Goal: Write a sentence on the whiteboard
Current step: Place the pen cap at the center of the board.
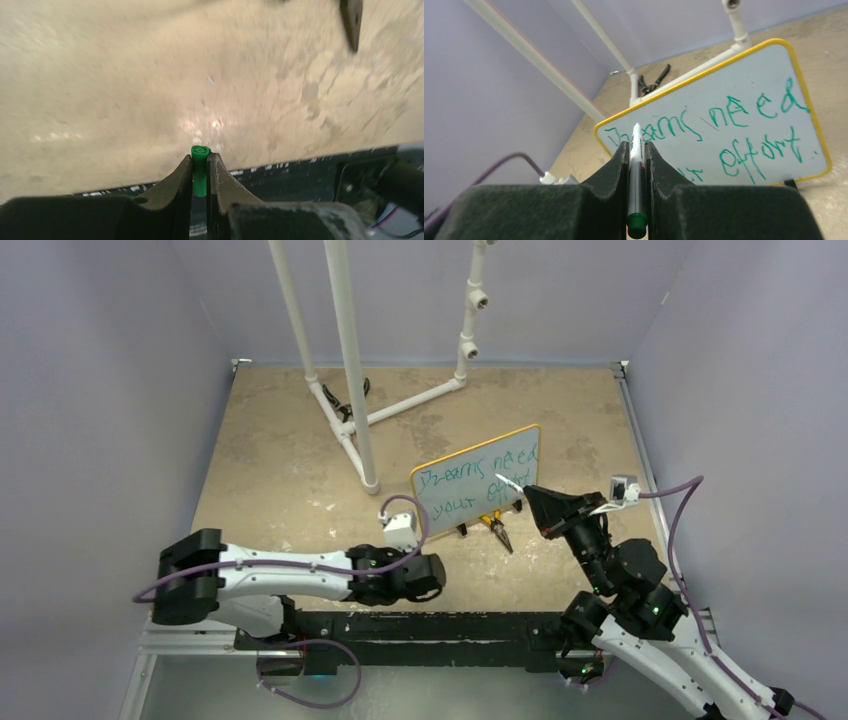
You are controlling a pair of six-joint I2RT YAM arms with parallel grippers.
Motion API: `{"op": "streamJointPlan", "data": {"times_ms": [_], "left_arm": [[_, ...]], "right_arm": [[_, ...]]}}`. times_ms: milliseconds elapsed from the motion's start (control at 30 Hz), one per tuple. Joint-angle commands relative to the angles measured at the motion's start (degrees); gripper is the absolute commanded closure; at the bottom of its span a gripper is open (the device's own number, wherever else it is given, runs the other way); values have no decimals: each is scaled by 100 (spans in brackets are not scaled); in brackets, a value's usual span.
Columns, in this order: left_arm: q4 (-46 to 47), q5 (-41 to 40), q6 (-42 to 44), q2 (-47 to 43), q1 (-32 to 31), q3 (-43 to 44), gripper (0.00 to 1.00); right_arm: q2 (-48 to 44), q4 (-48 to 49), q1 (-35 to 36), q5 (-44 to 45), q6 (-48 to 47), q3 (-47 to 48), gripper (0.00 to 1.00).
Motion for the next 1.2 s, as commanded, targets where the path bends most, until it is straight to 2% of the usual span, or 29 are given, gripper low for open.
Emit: {"op": "streamJointPlan", "data": {"times_ms": [0, 200, 367, 500, 633, 700, 767, 967, 1067, 1167], "left_arm": [[430, -857, 186, -829, 530, -714, 100], [1287, -1091, 305, -1390, 1273, -1568, 100], [2143, -846, 513, -1337, 1696, -2056, 100], [2396, -719, 686, -1283, 1867, -2225, 85], [2777, -583, 859, -1573, 2022, -2573, 61], [2634, -683, 1020, -1780, 2027, -2530, 48], [2434, -846, 1302, -2043, 2027, -2382, 40], [2403, -1104, 2733, -3034, 2027, -1633, 34], [3151, -594, 3605, -3341, 2027, -1302, 33], [4356, 191, 4124, -3366, 2027, -1031, 32]], "right_arm": [[-77, 643, 12, -675, -344, -93, 100], [76, 1335, 12, -1136, -331, -313, 100], [568, 1732, 12, -1329, -255, -383, 100], [1041, 2033, 9, -1530, -253, -326, 100], [1427, 2437, 12, -1691, -253, -330, 100], [1534, 2640, 7, -1697, -246, -330, 100], [1596, 2878, 5, -1673, -230, -335, 100], [1733, 3976, 9, -1599, -168, -484, 100], [1882, 4440, 6, -1566, -157, -515, 100], [2066, 4819, 5, -1647, -123, -498, 100]]}}
